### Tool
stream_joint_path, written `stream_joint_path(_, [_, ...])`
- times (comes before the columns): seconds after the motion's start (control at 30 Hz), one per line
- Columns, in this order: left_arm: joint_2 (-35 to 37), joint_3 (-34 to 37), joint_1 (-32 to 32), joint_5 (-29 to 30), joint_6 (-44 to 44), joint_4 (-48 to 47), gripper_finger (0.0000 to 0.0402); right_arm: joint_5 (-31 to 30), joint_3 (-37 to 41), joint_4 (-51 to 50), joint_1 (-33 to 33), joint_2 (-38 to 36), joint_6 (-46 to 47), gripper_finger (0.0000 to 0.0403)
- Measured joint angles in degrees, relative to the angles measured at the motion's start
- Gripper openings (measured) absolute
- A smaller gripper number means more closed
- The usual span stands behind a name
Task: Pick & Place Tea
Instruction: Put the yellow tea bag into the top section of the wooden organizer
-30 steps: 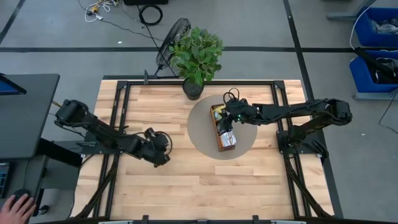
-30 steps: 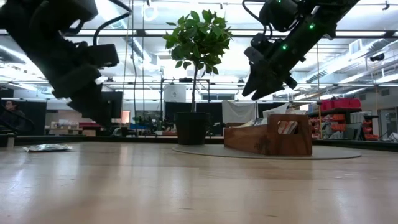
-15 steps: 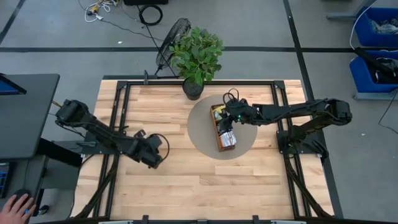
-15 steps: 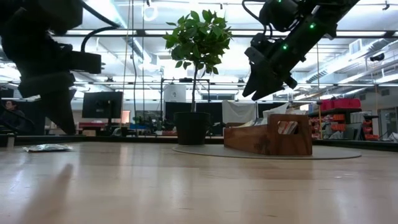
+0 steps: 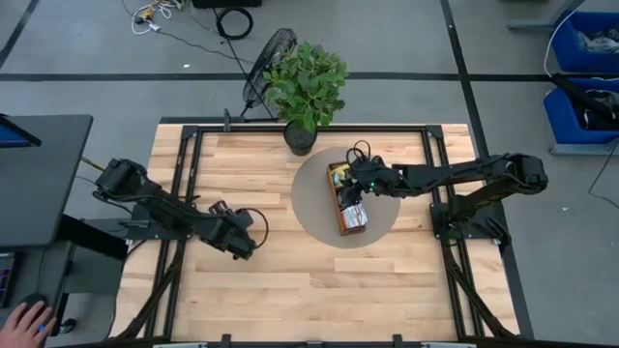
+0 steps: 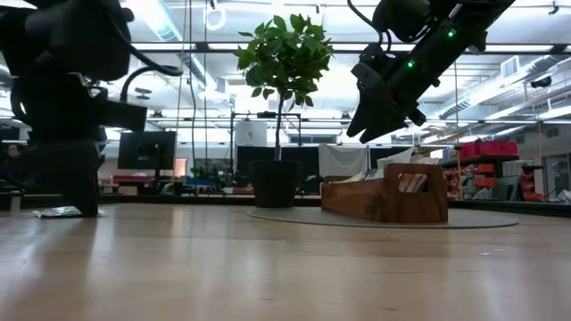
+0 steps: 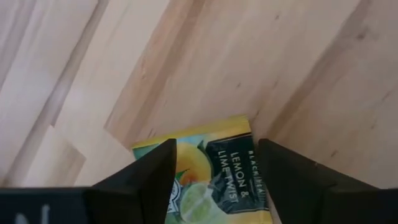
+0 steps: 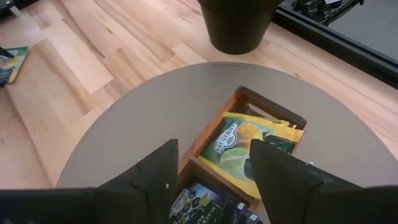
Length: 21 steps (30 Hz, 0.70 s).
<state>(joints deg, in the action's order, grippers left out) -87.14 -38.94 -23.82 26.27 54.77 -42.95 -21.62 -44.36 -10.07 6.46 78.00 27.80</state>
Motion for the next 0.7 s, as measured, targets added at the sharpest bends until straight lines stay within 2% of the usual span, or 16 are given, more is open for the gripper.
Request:
stream_joint_path(0.13, [-1.6,-0.2,0.6,-1.4,-1.6,0.9,0.0209,0.0,0.0,0.0,-0.4,0.0,0.0,0.0208])
stream_joint_path(0.3, [-2.3,-0.3,1.6,-4.0,-2.9,1.7,0.0158,0.0,0.0,0.0,-0.6,0.0,0.1,0.0208])
stream_joint_path(0.57, [-2.4,-0.1,1.8,-5.7,-4.5,4.5,0.0018,0.2,0.0,-0.8,-0.8,0.0,0.3,0.0208])
stream_joint_path(0.7, [-2.4,-0.1,1.8,-4.2,-5.9,5.7,0.0005,0.2,0.0,-0.6,-1.5,0.0,0.2,0.0208])
